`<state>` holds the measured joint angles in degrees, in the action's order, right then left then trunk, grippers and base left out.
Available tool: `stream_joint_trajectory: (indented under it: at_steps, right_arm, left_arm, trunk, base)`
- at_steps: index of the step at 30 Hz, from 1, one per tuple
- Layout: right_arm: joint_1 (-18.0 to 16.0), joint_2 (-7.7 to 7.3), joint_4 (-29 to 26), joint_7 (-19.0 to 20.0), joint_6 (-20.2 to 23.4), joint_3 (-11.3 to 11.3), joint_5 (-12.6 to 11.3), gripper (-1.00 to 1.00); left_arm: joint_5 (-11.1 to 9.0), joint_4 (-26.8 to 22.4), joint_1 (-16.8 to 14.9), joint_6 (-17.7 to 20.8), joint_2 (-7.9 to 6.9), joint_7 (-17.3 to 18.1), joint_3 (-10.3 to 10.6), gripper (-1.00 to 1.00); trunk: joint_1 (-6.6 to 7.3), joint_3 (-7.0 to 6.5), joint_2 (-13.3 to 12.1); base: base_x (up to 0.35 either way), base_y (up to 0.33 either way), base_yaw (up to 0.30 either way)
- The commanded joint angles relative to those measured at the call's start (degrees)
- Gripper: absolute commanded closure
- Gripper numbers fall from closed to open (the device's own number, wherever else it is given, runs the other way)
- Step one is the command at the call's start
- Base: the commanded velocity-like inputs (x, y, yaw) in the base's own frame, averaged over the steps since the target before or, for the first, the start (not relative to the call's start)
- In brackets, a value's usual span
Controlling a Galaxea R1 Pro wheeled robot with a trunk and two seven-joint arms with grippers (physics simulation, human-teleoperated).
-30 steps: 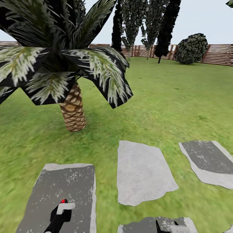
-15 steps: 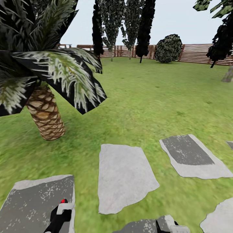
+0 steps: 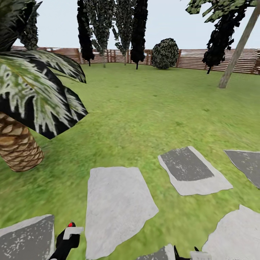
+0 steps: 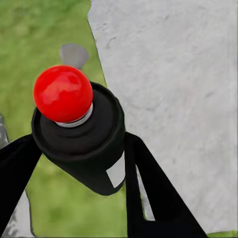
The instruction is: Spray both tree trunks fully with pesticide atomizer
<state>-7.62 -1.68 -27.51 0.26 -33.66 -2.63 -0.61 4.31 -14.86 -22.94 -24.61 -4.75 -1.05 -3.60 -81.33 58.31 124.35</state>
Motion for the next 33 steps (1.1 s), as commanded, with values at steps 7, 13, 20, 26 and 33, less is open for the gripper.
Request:
stream_joint_trajectory:
  at_steps: [7, 13, 20, 26, 33]
  right_arm:
    - [0.02, 0.00, 0.00, 0.00, -0.02, 0.00, 0.01, -1.00]
    - [0.02, -0.07, 0.02, 0.13, -0.07, 0.04, 0.33, -1.00]
    - [0.03, -0.07, -0.06, -0.22, -0.17, 0.00, 0.27, -1.00]
    - [0.02, -0.10, -0.02, -0.12, -0.37, 0.00, 0.21, -1.00]
    - [0.04, -0.07, 0.00, -0.09, -0.44, 0.00, 0.17, -1.00]
  left_arm:
    - [0.00, 0.00, 0.00, -0.03, 0.00, 0.04, 0.00, 1.00]
    - [0.00, 0.07, 0.00, -0.06, 0.00, 0.08, 0.03, 1.00]
    - [0.00, 0.09, 0.01, -0.09, 0.00, 0.08, 0.03, 1.00]
    - [0.00, 0.09, 0.00, -0.09, 0.00, 0.08, 0.04, 1.00]
    - [0.00, 0.09, 0.00, -0.09, 0.00, 0.07, 0.01, 1.00]
  trunk:
    - [0.00, 0.00, 0.00]
    - [0.00, 0.00, 0.00]
    - [0.00, 0.00, 0.00]
    - [0.00, -0.36, 0.00]
    - [0.00, -0.96, 0.00]
  base:
    - [0.232, -0.199, -0.299]
    - [0.232, -0.199, -0.136]
    - [0.232, -0.199, -0.008]
    - [0.232, -0.199, 0.000]
    - [0.231, -0.199, 0.000]
